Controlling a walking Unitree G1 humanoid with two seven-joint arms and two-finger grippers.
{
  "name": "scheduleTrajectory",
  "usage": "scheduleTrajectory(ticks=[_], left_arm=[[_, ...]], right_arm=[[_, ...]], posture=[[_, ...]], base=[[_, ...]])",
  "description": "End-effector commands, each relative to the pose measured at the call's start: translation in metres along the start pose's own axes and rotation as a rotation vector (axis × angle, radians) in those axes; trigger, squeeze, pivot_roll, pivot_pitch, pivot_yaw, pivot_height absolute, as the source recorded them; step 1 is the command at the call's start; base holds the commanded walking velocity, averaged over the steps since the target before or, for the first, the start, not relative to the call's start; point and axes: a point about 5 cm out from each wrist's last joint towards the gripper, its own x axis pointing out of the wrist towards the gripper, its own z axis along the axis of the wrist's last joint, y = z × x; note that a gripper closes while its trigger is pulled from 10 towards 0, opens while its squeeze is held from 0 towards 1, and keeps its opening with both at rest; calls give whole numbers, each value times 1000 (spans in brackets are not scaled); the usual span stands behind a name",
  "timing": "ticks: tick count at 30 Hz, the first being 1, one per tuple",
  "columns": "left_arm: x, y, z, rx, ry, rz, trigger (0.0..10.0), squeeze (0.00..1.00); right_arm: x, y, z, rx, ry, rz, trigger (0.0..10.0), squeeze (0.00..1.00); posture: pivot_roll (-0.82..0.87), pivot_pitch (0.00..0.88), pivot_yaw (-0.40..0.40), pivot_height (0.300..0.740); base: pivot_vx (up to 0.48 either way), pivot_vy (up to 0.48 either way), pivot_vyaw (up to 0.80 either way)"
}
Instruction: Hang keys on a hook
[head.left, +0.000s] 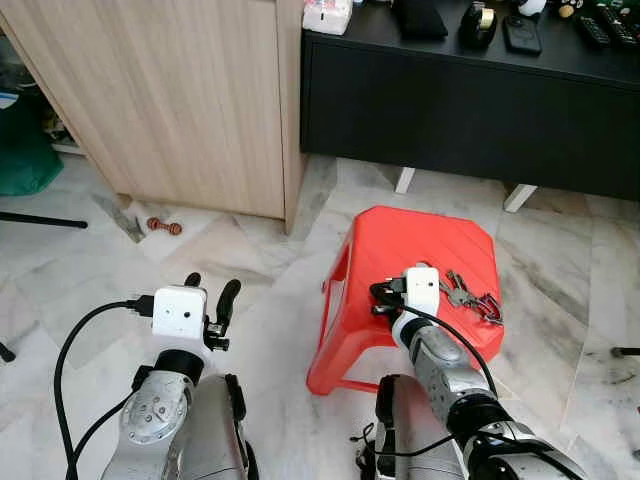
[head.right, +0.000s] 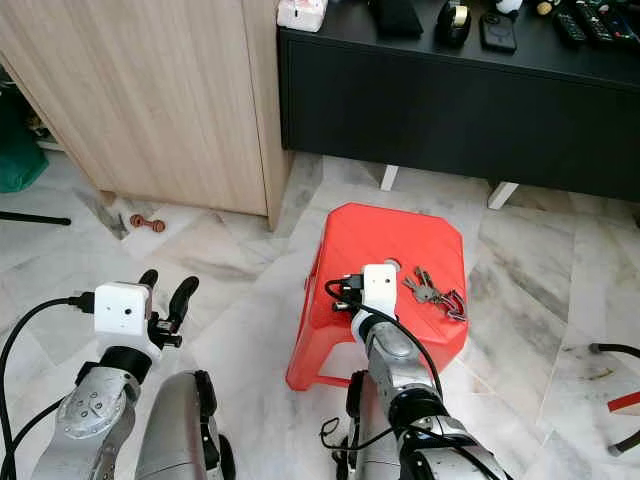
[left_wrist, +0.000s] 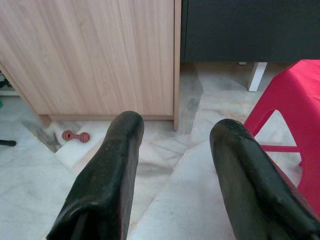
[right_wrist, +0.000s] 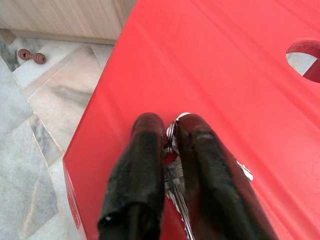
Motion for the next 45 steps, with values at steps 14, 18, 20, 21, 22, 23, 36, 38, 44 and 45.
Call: scheduleTrajectory(ticks=[14, 18, 20, 21, 22, 23, 36, 38, 44, 45], left_arm=[[-2, -3, 2, 6, 2, -10, 10000, 0], [-2, -3, 2, 6, 2, -10, 10000, 0], [-2, -3, 2, 6, 2, -10, 10000, 0], [-2, -3, 2, 6, 2, -10, 10000, 0], [-2, -3, 2, 6, 2, -10, 10000, 0], [-2, -3, 2, 6, 2, -10, 10000, 0], [-2, -3, 2, 6, 2, -10, 10000, 0], [-2, -3, 2, 6, 2, -10, 10000, 0], [18, 1, 0, 17, -21, -13, 10000, 0], [23, 2, 0, 20, -27, -13, 10000, 0]], right_arm=[[-2, -2, -6, 4, 14, -7, 3804, 0], [-2, -2, -6, 4, 14, -7, 3804, 0], [-2, -2, -6, 4, 14, -7, 3804, 0], [-2, -2, -6, 4, 14, -7, 3804, 0], [-2, -2, -6, 4, 14, -7, 3804, 0], [-2, -2, -6, 4, 14, -7, 3804, 0], [-2, -2, -6, 4, 14, -7, 3804, 0], [-2, -2, -6, 4, 14, -7, 3804, 0], [-2, -2, 14, 10, -112, 11, 0, 0], [-3, -1, 20, 13, -150, 16, 0, 0]], posture=[[67, 231, -98, 568], [67, 231, -98, 568], [67, 231, -98, 568], [67, 231, -98, 568], [67, 231, -98, 568], [67, 231, -98, 568], [67, 231, -98, 568], [67, 231, -98, 568], [63, 83, -78, 568], [63, 83, -78, 568]], base=[[0, 0, 0], [0, 0, 0], [0, 0, 0], [0, 0, 0], [0, 0, 0], [0, 0, 0], [0, 0, 0], [0, 0, 0], [0, 0, 0], [0, 0, 0]])
